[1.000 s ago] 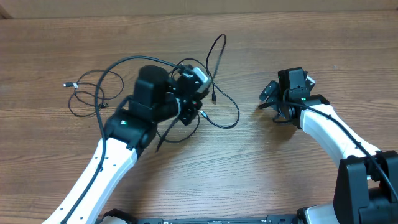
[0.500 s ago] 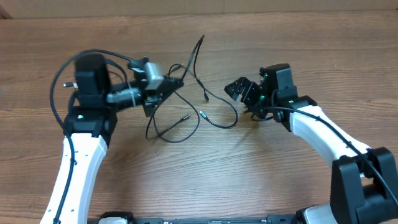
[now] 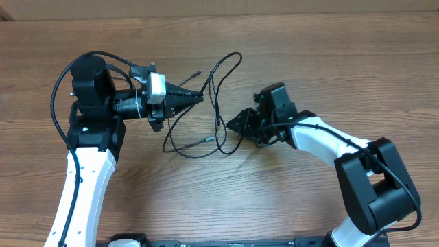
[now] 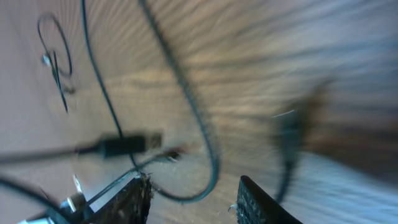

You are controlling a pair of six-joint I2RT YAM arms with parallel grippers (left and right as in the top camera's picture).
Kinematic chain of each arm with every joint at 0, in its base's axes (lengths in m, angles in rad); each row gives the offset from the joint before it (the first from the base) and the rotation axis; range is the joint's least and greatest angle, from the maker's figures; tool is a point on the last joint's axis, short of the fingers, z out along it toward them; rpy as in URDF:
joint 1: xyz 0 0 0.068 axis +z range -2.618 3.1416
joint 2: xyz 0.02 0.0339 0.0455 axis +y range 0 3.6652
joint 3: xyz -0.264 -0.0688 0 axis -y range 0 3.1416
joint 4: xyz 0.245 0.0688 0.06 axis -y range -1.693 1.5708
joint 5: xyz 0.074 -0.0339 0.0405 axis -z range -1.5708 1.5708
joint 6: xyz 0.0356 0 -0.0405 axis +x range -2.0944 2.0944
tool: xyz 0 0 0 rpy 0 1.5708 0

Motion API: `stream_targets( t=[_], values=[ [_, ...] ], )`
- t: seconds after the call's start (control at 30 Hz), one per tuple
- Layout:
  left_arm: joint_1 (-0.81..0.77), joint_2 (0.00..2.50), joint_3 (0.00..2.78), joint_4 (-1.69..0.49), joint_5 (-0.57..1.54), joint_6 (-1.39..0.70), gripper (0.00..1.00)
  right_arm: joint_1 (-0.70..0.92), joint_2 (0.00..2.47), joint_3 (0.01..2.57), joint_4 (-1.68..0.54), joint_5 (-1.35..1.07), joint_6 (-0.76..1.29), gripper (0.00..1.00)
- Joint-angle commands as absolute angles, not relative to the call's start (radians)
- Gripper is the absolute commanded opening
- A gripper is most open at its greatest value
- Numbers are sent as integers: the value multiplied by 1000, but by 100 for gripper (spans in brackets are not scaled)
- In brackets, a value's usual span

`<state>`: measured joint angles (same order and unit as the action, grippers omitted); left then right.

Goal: Untangle cables

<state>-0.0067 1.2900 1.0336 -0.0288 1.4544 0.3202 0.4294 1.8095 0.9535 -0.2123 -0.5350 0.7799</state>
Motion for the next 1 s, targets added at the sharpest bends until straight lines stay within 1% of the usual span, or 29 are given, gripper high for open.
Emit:
stream_targets(
  t=[0.0,0.33,0.43,0.5,0.57,0.7,0.77,0.87,0.97],
  values=[
    [-4,1287,1042,-30,1436,310,4,446,1807,955,-211,-509,751,49],
    [-4,1288,1042,-46,1409,310,4,468,1807,955,-195,-532,750,50],
    [-4,1288,1042,-46,1409,310,4,503,1807,955,-155,-523,714,58],
    [-4,1288,1042,-47,1409,310,4,533,1807,955,-120,-428,706,64],
    [-4,1288,1042,-47,1409,310,4,550,1808,955,-96,-320,706,66],
    [-4,1288,1042,-47,1409,310,4,593,1810,955,-45,-125,706,66],
    [-4,1288,1042,-47,1409,310,4,622,1810,955,10,-78,706,66],
    [-4,1288,1042,-47,1409,310,4,647,1810,955,76,-67,706,66],
    [-4,1288,1042,-47,1409,310,4,665,1810,955,92,-12,707,63]
  ],
)
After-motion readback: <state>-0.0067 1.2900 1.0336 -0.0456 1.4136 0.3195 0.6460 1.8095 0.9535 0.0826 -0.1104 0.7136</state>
